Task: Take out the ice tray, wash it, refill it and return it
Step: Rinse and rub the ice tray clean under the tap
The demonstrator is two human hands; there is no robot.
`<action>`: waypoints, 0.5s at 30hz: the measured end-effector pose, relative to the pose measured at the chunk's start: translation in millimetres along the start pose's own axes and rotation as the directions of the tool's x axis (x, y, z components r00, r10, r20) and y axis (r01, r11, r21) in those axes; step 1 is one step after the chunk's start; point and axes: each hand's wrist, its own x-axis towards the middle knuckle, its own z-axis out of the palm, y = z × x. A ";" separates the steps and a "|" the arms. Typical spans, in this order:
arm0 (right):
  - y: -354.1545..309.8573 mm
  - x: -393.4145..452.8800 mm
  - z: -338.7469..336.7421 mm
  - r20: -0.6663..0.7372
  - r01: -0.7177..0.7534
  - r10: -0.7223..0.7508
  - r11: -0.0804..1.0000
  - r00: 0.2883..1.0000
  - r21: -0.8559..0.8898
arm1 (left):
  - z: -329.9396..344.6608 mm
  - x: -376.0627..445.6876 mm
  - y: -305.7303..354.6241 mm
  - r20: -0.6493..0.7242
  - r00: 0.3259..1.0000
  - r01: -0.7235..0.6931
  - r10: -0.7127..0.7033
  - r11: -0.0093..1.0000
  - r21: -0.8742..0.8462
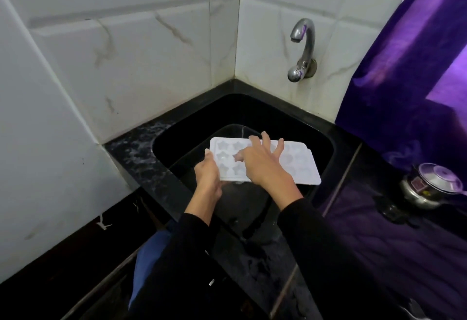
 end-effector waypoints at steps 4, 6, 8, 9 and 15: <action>-0.8 2.7 -0.5 -0.016 -0.002 0.002 1.000 1.000 0.012 | 0.4 2.2 -1.3 0.010 1.000 0.001 -0.001 1.000 -0.002; -0.9 3.2 0.5 -0.012 0.006 -0.006 1.000 1.000 0.005 | -0.3 2.9 -2.0 0.005 1.000 -0.001 0.001 1.000 0.002; -0.2 3.4 1.1 -0.008 0.014 -0.014 1.000 1.000 0.004 | -1.0 4.1 -2.3 0.001 1.000 -0.004 0.004 1.000 0.004; 0.0 3.8 1.5 -0.013 0.016 -0.016 1.000 1.000 0.002 | -1.0 4.3 -2.1 -0.002 1.000 -0.004 0.004 1.000 0.004; -3.9 2.7 3.1 -0.031 0.016 -0.017 1.000 0.999 -0.023 | -1.7 3.4 -4.3 0.003 1.000 -0.003 0.003 1.000 -0.006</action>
